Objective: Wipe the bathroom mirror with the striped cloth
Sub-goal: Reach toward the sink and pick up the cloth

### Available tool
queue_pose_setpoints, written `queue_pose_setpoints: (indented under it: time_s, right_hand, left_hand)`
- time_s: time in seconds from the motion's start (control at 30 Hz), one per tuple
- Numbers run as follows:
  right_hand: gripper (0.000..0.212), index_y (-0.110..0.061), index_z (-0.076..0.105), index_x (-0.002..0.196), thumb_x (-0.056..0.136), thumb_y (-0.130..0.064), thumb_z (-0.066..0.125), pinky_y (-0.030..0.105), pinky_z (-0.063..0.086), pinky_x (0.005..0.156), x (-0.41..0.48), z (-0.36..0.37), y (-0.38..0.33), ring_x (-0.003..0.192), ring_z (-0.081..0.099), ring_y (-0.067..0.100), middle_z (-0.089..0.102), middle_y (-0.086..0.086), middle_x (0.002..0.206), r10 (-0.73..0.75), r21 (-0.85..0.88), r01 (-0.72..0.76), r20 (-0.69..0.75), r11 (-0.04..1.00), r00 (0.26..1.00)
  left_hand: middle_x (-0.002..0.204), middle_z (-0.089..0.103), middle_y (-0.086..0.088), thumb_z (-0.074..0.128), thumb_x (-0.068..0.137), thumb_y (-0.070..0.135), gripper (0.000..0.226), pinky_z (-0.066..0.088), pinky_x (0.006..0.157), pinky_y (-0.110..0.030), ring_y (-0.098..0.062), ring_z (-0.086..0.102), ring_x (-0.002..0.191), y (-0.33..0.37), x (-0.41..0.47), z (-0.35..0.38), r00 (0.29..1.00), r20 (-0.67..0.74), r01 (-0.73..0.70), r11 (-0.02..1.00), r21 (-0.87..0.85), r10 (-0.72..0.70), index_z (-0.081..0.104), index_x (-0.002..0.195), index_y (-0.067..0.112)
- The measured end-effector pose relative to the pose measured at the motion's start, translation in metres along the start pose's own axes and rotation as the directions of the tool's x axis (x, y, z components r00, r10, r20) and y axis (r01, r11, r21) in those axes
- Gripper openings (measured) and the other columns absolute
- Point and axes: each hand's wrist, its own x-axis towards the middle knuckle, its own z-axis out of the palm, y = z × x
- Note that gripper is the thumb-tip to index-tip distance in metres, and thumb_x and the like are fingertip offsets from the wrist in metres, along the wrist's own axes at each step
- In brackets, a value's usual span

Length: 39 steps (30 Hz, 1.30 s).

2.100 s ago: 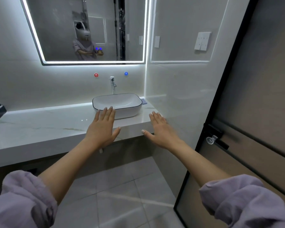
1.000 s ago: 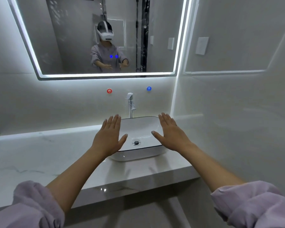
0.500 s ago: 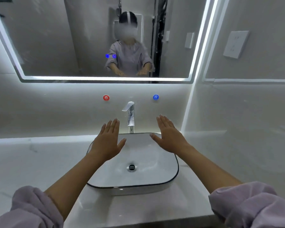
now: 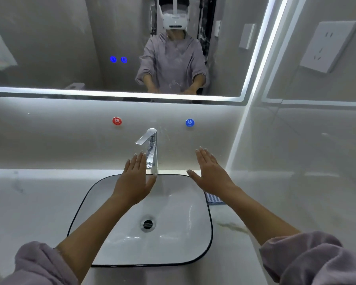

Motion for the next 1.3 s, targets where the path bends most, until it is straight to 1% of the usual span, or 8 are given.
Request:
queue_pose_setpoints:
  time_s: [0.17,0.27,0.43,0.63,0.77,1.0,1.2,1.3]
  right_hand:
    - [0.074,-0.006,0.004,0.151,0.098,-0.048,0.037,0.026,-0.004,0.117,0.004,0.012,0.015,0.147,-0.004,0.019,0.0,0.009,0.16,0.071,0.027,-0.07,-0.021,0.997,0.997]
    - [0.074,-0.006,0.006,0.151,0.098,-0.047,0.038,0.027,0.0,0.116,-0.001,0.02,0.027,0.147,-0.002,0.019,0.003,0.009,0.16,0.146,0.06,-0.146,-0.001,0.987,0.989]
    - [0.074,-0.006,0.008,0.151,0.098,-0.044,0.041,0.026,0.005,0.116,-0.004,0.037,0.054,0.147,0.003,0.018,0.006,0.009,0.16,0.271,0.117,-0.273,0.034,0.955,0.962]
    - [0.073,-0.013,0.001,0.153,0.098,-0.046,0.038,0.027,0.01,0.116,-0.002,0.071,0.094,0.147,-0.004,0.011,-0.003,0.0,0.161,0.387,0.168,-0.403,0.122,0.9,0.914]
    - [0.073,-0.014,0.0,0.153,0.099,-0.047,0.037,0.027,0.01,0.116,0.002,0.099,0.121,0.147,-0.004,0.01,-0.005,-0.002,0.161,0.444,0.202,-0.479,0.195,0.854,0.875]
    - [0.073,-0.017,0.0,0.153,0.098,-0.05,0.036,0.029,0.012,0.116,0.01,0.141,0.156,0.146,0.001,0.01,-0.002,-0.003,0.161,0.515,0.252,-0.577,0.274,0.777,0.812]
    - [0.071,-0.017,0.004,0.152,0.098,-0.048,0.038,0.031,0.015,0.116,0.021,0.166,0.173,0.146,0.006,0.012,0.003,-0.001,0.161,0.572,0.294,-0.636,0.28,0.714,0.771]
    - [0.07,-0.016,0.004,0.153,0.099,-0.045,0.038,0.031,0.015,0.116,0.025,0.174,0.183,0.146,0.007,0.013,0.003,-0.001,0.161,0.597,0.3,-0.667,0.298,0.682,0.745]
  left_hand:
    - [0.16,0.002,-0.01,0.033,0.098,0.045,0.073,-0.002,0.119,-0.031,-0.021,-0.001,0.148,0.005,0.021,0.014,0.999,0.034,-0.033,0.999,-0.039,0.035,0.001,0.151,0.006]
    - [0.16,0.004,-0.01,0.034,0.097,0.045,0.073,0.0,0.119,-0.031,-0.02,0.001,0.148,0.014,0.036,0.026,0.995,0.056,-0.08,0.994,-0.071,0.084,0.005,0.15,0.005]
    - [0.16,0.006,-0.006,0.036,0.097,0.046,0.073,0.008,0.117,-0.031,-0.018,0.004,0.148,0.036,0.061,0.054,0.987,0.122,-0.089,0.984,-0.154,0.108,0.007,0.151,0.007]
    - [0.16,0.004,-0.006,0.033,0.097,0.048,0.073,0.004,0.117,-0.03,-0.019,0.003,0.148,0.059,0.095,0.103,0.96,0.242,-0.088,0.974,-0.208,0.139,0.003,0.151,0.008]
    - [0.16,0.004,-0.004,0.033,0.098,0.047,0.072,0.004,0.117,-0.03,-0.016,0.002,0.148,0.07,0.117,0.134,0.931,0.331,-0.059,0.959,-0.279,0.154,0.003,0.151,0.009]
    - [0.16,0.01,-0.006,0.031,0.098,0.047,0.07,0.012,0.117,-0.035,-0.02,0.008,0.147,0.077,0.154,0.175,0.886,0.446,0.0,0.961,-0.276,0.128,0.008,0.151,0.009]
    - [0.157,0.024,-0.003,0.03,0.097,0.053,0.069,0.025,0.112,-0.035,-0.019,0.027,0.143,0.09,0.184,0.204,0.837,0.514,-0.03,0.953,-0.303,0.19,0.015,0.151,0.014]
    - [0.154,0.031,-0.003,0.031,0.097,0.053,0.067,0.03,0.11,-0.035,-0.022,0.035,0.138,0.097,0.2,0.222,0.768,0.607,-0.045,0.962,-0.268,0.205,0.018,0.15,0.016]
